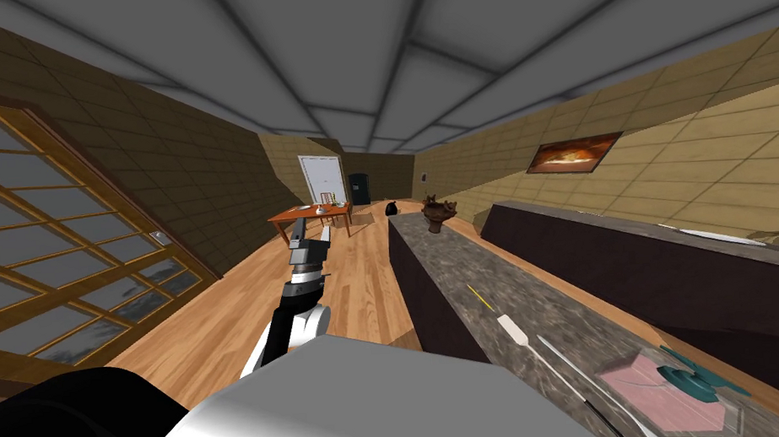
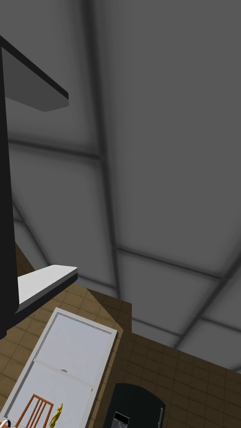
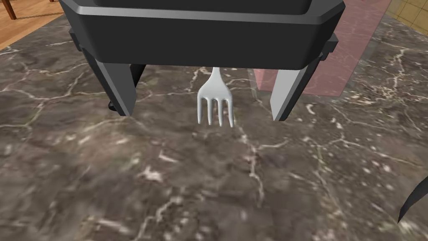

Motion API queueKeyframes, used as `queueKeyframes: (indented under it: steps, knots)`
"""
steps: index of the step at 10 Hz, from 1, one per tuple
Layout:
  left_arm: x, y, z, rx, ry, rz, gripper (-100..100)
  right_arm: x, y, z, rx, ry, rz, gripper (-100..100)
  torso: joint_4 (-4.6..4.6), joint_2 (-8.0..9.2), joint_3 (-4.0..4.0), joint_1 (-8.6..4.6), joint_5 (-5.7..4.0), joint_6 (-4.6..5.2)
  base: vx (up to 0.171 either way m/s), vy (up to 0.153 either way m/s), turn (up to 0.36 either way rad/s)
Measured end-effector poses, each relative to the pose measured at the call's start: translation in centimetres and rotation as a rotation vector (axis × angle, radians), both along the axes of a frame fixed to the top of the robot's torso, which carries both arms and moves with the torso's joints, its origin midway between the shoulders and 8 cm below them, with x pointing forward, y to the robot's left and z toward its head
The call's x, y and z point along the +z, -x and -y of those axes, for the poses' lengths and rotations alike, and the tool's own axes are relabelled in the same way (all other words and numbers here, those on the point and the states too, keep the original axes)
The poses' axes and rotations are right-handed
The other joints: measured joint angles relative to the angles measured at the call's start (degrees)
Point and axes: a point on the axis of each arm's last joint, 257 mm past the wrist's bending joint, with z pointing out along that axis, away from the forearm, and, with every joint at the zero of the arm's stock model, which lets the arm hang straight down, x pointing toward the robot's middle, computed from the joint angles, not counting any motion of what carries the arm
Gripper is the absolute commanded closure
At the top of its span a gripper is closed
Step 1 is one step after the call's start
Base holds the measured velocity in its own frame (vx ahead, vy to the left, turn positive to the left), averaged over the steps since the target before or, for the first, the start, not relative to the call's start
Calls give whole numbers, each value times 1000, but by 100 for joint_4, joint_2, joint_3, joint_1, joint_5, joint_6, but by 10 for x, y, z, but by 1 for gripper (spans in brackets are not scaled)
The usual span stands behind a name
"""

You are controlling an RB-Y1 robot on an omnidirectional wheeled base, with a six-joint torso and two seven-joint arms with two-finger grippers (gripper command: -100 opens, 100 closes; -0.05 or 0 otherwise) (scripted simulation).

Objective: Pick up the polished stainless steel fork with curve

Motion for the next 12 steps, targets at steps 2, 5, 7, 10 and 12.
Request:
queueKeyframes:
  steps: [2, 5, 7, 10, 12]
  knots:
    - [0, 0, 0, 0, 0, 0, 0, -6, 8, -1, -8, 0, 0, 100, 1, 3, 2, 2, 2, 1, 0, 0, 0]
    - [0, 0, 0, 0, 0, 0, 0, -6, 7, 0, -8, 1, 1, 100, 0, 6, 3, 3, 0, 1, 0, 0, 0]
    - [0, 0, 0, 0, 0, 0, 0, -6, 7, -1, -8, 1, 1, 0, 0, 6, 3, 2, 0, 1, 0, 0, 0]
    - [0, 0, 0, 0, 0, 0, 0, 7, -6, 3, 8, 3, 0, 100, 1, 5, 2, 10, 5, 1, -7, 11, -85]
    - [0, 0, 0, 0, 0, 0, 0, 13, -13, 3, 16, 2, 0, 0, 2, 12, 6, 6, 0, 3, -6, 1, -10]
